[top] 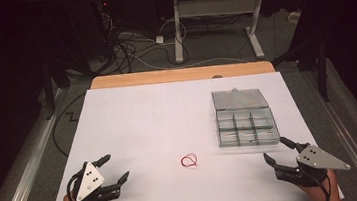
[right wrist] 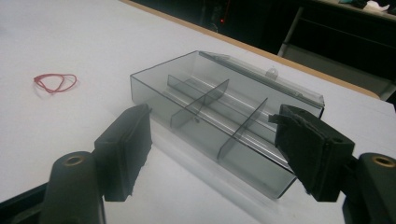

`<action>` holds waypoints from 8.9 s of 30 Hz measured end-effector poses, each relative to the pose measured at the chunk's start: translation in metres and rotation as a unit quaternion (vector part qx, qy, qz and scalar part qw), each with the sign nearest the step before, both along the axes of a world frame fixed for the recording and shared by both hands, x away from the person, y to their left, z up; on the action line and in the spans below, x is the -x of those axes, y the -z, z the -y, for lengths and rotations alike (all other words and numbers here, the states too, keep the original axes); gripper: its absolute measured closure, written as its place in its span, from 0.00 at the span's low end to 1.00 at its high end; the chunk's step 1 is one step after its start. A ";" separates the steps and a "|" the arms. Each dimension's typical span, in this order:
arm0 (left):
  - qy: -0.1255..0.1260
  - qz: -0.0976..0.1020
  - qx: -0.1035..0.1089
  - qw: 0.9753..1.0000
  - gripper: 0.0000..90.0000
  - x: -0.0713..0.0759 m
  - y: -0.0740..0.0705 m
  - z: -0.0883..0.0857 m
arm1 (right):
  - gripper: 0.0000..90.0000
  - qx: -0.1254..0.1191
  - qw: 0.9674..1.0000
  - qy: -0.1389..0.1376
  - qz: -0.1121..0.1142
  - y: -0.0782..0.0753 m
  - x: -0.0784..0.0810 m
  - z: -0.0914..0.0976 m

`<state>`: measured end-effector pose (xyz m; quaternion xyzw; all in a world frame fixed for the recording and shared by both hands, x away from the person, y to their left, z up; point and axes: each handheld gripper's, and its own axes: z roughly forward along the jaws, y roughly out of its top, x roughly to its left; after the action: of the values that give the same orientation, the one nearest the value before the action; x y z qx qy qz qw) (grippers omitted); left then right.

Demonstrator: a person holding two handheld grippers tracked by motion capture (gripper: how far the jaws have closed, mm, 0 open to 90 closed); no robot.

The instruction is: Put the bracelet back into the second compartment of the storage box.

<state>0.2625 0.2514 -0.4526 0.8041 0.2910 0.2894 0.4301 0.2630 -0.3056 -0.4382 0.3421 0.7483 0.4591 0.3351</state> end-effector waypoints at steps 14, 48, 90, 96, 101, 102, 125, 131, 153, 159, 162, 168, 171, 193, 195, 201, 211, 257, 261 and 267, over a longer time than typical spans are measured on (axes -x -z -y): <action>0.008 -0.008 -0.012 1.000 0.24 0.000 0.004 0.004 | 0.37 0.004 0.999 -0.041 -0.016 -0.003 -0.005 -0.025; 0.012 -0.040 -0.038 0.998 0.24 -0.003 0.012 0.005 | 0.88 0.111 0.942 -0.253 -0.191 0.039 -0.083 -0.204; 0.020 -0.039 -0.053 0.998 0.23 -0.002 0.015 0.009 | 1.00 0.123 0.959 -0.237 -0.090 -0.010 -0.058 -0.166; 0.020 -0.037 -0.055 0.998 0.23 -0.001 0.014 0.008 | 1.00 0.114 0.965 -0.220 -0.080 -0.018 -0.058 -0.152; 0.017 -0.038 -0.053 0.998 0.23 -0.001 0.014 0.008 | 1.00 0.106 0.971 -0.203 -0.074 -0.025 -0.060 -0.138; 0.017 -0.037 -0.053 0.998 0.23 -0.001 0.014 0.008 | 1.00 0.106 0.972 -0.198 -0.072 -0.026 -0.061 -0.134; 0.014 -0.038 -0.052 0.998 0.23 -0.002 0.014 0.009 | 1.00 0.085 0.988 -0.104 -0.077 -0.034 -0.087 -0.067; 0.015 -0.039 -0.054 0.998 0.23 -0.002 0.014 0.009 | 1.00 0.083 0.989 -0.090 -0.084 -0.032 -0.092 -0.060; 0.020 -0.042 -0.055 0.997 0.23 -0.003 0.016 0.013 | 1.00 0.108 0.984 -0.041 -0.133 -0.024 -0.132 -0.051; 0.024 -0.041 -0.057 0.997 0.23 -0.002 0.016 0.013 | 1.00 0.127 0.981 -0.027 -0.142 -0.030 -0.143 -0.056; 0.025 -0.041 -0.059 0.997 0.23 -0.002 0.015 0.012 | 1.00 0.137 0.979 -0.021 -0.151 -0.027 -0.149 -0.058; 0.025 -0.041 -0.056 0.997 0.23 -0.002 0.015 0.012 | 1.00 0.145 0.975 -0.006 -0.168 -0.021 -0.158 -0.059; 0.024 -0.042 -0.055 0.997 0.23 -0.002 0.015 0.012 | 1.00 0.146 0.974 -0.001 -0.174 -0.019 -0.162 -0.060; 0.025 -0.043 -0.060 0.997 0.23 -0.003 0.016 0.011 | 0.99 0.158 0.968 0.017 -0.192 -0.008 -0.171 -0.066; 0.025 -0.044 -0.061 0.997 0.23 -0.003 0.016 0.011 | 0.99 0.161 0.967 0.020 -0.195 -0.007 -0.172 -0.067; 0.026 -0.045 -0.062 0.997 0.23 -0.003 0.016 0.011 | 0.99 0.165 0.966 0.018 -0.196 -0.007 -0.173 -0.068; 0.016 -0.047 -0.066 0.997 0.23 -0.004 0.017 0.012 | 0.97 0.177 0.965 0.021 -0.194 -0.007 -0.172 -0.071; 0.016 -0.048 -0.083 0.995 0.23 -0.005 0.019 0.015 | 0.39 0.053 0.992 0.052 -0.100 -0.020 -0.145 -0.052; 0.017 -0.048 -0.084 0.995 0.23 -0.005 0.020 0.016 | 0.26 0.032 0.993 0.072 -0.091 -0.021 -0.145 -0.051; 0.018 -0.049 -0.085 0.995 0.23 -0.006 0.020 0.016 | 0.21 0.018 0.993 0.071 -0.091 -0.020 -0.145 -0.051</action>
<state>0.2680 0.2351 -0.4726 0.8559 0.2719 0.2658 0.3504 0.4085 -0.2546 -0.4181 0.4286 0.7577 0.3879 0.3030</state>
